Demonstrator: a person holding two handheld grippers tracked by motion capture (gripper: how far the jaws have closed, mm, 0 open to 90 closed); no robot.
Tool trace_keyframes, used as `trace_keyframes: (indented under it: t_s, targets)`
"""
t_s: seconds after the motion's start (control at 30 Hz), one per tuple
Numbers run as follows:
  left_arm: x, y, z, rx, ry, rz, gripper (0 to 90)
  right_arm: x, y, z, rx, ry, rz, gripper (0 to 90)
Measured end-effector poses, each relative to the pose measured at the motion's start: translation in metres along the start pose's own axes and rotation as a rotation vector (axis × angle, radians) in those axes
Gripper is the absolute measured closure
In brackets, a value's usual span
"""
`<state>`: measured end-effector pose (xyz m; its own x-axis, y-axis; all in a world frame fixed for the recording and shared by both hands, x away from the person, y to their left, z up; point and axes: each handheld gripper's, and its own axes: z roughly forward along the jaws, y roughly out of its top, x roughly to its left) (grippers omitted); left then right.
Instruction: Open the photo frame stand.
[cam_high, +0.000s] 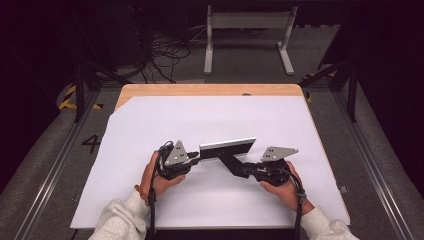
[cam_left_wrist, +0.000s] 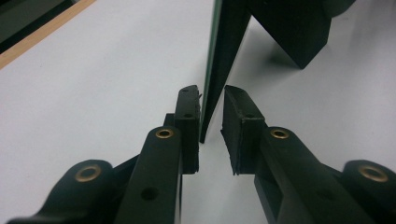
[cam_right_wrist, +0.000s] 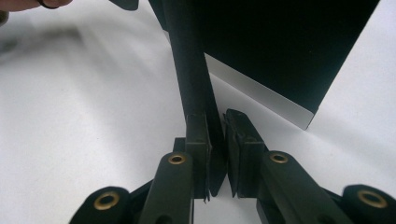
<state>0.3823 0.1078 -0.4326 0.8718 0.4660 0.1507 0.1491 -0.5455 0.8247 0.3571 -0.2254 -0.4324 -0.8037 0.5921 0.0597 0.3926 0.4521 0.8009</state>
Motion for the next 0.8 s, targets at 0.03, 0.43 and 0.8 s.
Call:
trace_keyframes:
  t_s: [0.03, 0.43, 0.8]
  targets:
    - [0.001, 0.0, 0.001, -0.004, -0.008, -0.005, 68.3, 0.0, 0.0, 0.0, -0.003, -0.002, -0.001, 79.9]
    - [0.0, 0.005, 0.022, -0.017, -0.041, 0.005, 76.9, -0.007, -0.014, 0.011, 0.078, 0.029, 0.07, 70.3]
    - [-0.009, 0.011, 0.019, 0.043, -0.004, 0.059, 81.7, -0.015, -0.017, 0.012, 0.071, 0.048, 0.121, 77.8]
